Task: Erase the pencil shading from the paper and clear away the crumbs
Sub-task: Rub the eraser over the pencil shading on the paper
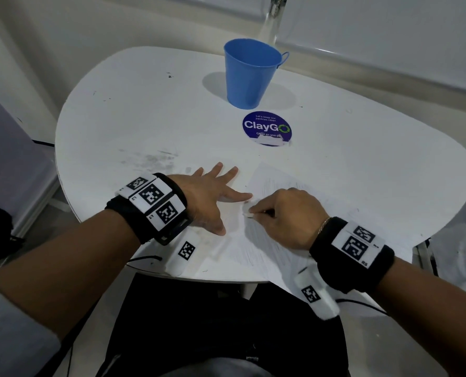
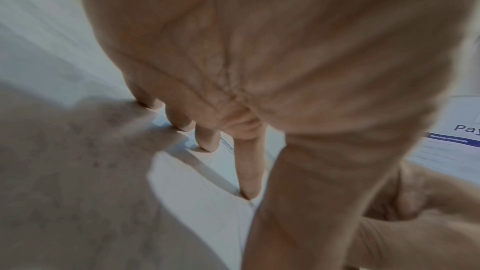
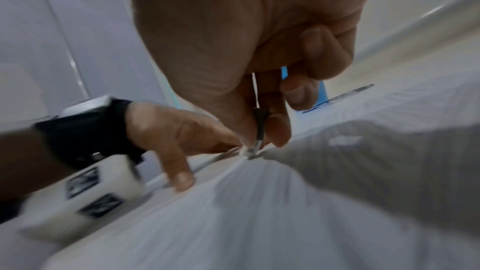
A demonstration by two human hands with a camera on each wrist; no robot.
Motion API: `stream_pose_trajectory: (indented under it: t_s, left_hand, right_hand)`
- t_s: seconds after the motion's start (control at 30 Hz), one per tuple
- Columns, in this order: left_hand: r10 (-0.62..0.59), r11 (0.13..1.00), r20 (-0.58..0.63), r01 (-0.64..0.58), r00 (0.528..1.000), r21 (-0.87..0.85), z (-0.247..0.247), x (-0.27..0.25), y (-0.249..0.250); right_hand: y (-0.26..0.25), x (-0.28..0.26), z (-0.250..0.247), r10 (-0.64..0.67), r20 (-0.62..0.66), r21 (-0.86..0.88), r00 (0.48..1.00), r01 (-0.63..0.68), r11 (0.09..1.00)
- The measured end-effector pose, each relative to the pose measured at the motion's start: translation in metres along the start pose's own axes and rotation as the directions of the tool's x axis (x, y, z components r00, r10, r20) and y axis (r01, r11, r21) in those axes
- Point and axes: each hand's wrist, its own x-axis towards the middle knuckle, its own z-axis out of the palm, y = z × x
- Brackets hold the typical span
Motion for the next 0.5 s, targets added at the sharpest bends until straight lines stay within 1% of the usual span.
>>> stream_pose_trajectory:
  t_s: [0.1, 0.13, 0.23, 0.27, 0.37, 0.4, 0.43, 0.5]
  left_hand:
    - [0.001, 1.000, -0.002, -0.001, 1.000, 0.015, 0.000, -0.001, 0.001]
    - [0.002, 1.000, -0.001, -0.002, 1.000, 0.013, 0.000, -0.001, 0.000]
    - [0.009, 1.000, 0.010, -0.009, 1.000, 0.009, -0.001, 0.001, 0.000]
    - [0.010, 1.000, 0.010, -0.010, 1.000, 0.008, -0.001, 0.001, 0.000]
    - [0.008, 1.000, 0.007, -0.008, 1.000, 0.009, 0.000, 0.001, -0.001]
    - [0.008, 1.000, 0.008, -0.008, 1.000, 0.013, 0.000, 0.001, -0.001]
    - [0.009, 1.000, 0.010, -0.009, 1.000, 0.018, -0.001, 0.001, -0.001]
    - [0.014, 1.000, 0.015, -0.015, 1.000, 0.024, 0.000, 0.001, -0.002]
  right_hand:
    - [-0.010, -0.010, 0.003, -0.094, 0.116, -0.002, 0.989, 0.095, 0.995]
    - [-0.008, -0.008, 0.002, -0.085, 0.116, 0.003, 0.990, 0.085, 0.996]
    - [0.002, 0.000, -0.005, 0.013, -0.004, 0.014, 1.000, -0.013, 1.000]
    - [0.003, -0.001, -0.004, 0.014, -0.008, 0.004, 1.000, -0.014, 1.000]
    - [-0.007, -0.013, 0.002, -0.087, 0.100, -0.024, 0.991, 0.090, 0.996]
    - [-0.007, -0.013, 0.002, -0.087, 0.114, -0.017, 0.990, 0.090, 0.996]
    - [-0.003, -0.010, 0.000, -0.061, 0.098, -0.013, 0.993, 0.063, 0.998]
    - [0.003, -0.004, -0.005, 0.007, 0.012, 0.005, 1.000, -0.007, 1.000]
